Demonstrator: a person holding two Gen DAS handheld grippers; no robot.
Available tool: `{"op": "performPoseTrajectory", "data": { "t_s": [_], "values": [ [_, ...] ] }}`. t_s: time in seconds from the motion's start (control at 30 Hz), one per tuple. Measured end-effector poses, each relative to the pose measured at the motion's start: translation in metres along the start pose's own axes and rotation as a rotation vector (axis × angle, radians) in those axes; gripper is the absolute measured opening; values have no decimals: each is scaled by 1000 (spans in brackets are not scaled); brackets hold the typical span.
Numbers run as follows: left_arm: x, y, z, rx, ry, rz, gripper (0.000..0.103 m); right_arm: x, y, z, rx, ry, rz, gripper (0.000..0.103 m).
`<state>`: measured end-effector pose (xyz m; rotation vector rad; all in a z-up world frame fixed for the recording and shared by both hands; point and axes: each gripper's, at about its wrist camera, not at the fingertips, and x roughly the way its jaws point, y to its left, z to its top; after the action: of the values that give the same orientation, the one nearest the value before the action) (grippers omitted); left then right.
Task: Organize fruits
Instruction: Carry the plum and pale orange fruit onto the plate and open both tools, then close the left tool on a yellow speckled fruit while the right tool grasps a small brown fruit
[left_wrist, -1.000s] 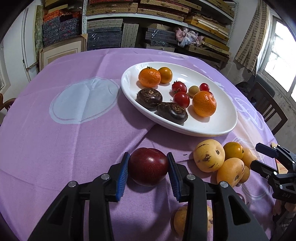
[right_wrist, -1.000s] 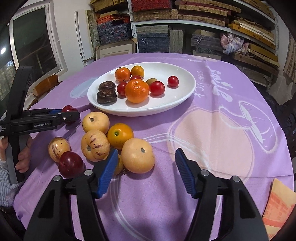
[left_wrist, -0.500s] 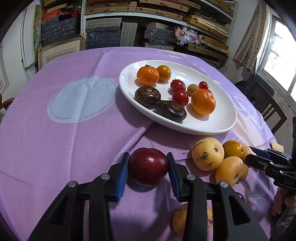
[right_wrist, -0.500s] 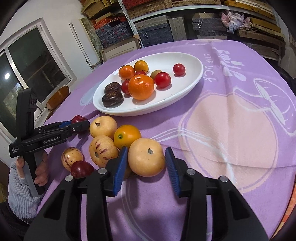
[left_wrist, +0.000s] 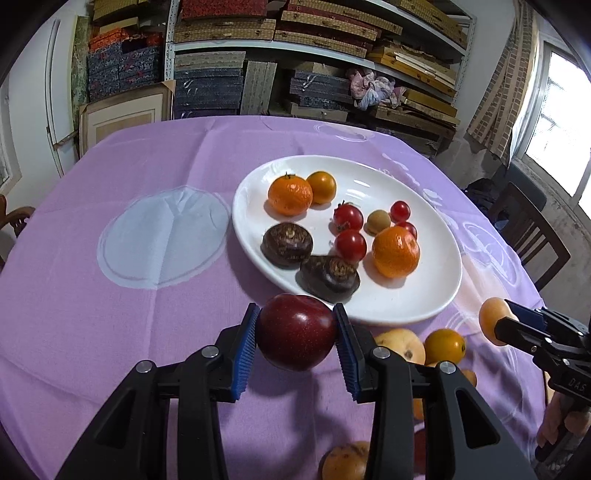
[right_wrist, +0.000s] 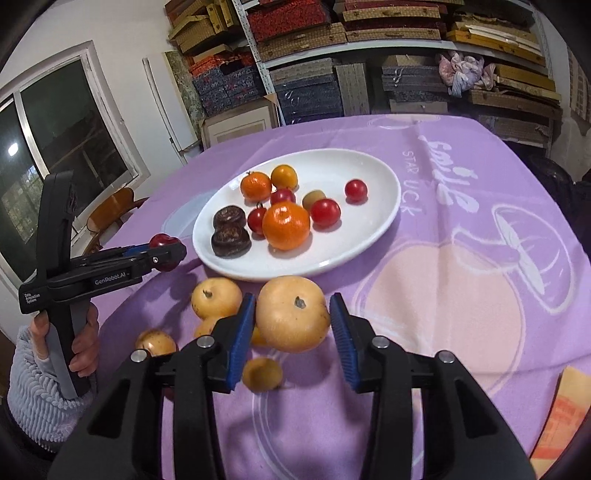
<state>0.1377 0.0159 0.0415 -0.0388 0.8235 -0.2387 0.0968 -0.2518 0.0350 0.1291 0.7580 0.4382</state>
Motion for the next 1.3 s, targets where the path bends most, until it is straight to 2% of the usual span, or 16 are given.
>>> {"op": "performPoseTrajectory", "data": {
  "t_s": [0.1,0.2,0.3,0.37,0.43,0.53,0.7,0.87,0.97,1.03,1.3],
  "values": [
    [14,-7,23,6,-4,9,41,19,5,32,-23,9,-26,41],
    [32,-5,40,-36,8,8,41,50,2,55,-41,32,-90,41],
    [45,-2,48,-64,13,4,41,70,-8,59,-37,16,-158,41],
    [44,0,50,-65,-6,-4,41,66,-9,56,-66,-10,-164,41],
    [38,3,46,-60,-7,-14,42,56,-10,51,-90,-47,-164,49],
    [20,12,34,-60,-12,-18,44,38,-10,45,-85,-76,-101,53],
    [-7,13,1,-37,-13,-54,44,14,-3,20,-91,-109,-50,61],
    [-18,-2,-25,36,3,-97,44,7,-6,8,-74,-113,-28,63],
    [-35,-7,-37,79,-22,-161,45,6,-11,7,-53,-123,-22,69],
    [-44,-11,-46,129,-32,-184,50,7,-13,6,-47,-116,-21,70],
    [-44,-27,-80,266,23,-185,52,-2,-6,3,-69,-122,-4,70]
  ]
}}
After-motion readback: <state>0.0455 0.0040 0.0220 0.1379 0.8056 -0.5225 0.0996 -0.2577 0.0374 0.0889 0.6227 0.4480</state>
